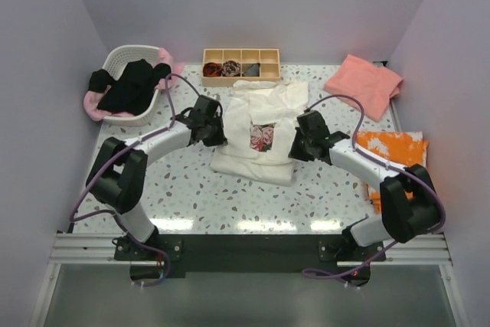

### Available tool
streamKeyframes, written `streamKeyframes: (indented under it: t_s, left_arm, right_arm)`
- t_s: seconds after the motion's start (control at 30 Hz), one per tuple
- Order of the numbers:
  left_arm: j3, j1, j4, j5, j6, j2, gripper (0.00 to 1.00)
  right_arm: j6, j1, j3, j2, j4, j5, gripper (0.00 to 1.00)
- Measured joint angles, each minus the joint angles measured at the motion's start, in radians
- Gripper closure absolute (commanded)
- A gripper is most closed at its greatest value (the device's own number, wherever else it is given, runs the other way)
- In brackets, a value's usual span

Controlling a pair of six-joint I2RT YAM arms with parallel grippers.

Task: Fold and stack the t-shirts
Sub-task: Fold the folded rectangular tshirt in 1/3 of the way

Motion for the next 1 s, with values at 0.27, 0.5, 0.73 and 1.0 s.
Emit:
streamKeyframes:
  t_s: [0.27, 0.5, 0.73, 1.0]
  left_arm:
    - [0.027, 0.024, 0.016, 0.015, 0.001, 0.068, 1.00]
    - [0.047, 0.036, 0.035, 0.023, 0.020, 0.089, 0.68]
    - [0.054, 0.043, 0.051, -0.048, 0.050, 0.054, 0.55]
    - [0.017, 0.043, 0.067, 0.002, 0.084, -0.108, 0.58]
  right_arm:
    - [-0.016, -0.020, 0.020, 0.079, 0.037, 0.009, 1.00]
    - [-0.038, -0.032, 0.030, 0.108, 0.068, 0.026, 0.44]
    - [-0.092, -0.035, 0.059, 0.089, 0.083, 0.046, 0.26]
    - [-0.124, -0.035, 0.109, 0.032, 0.077, -0.073, 0.29]
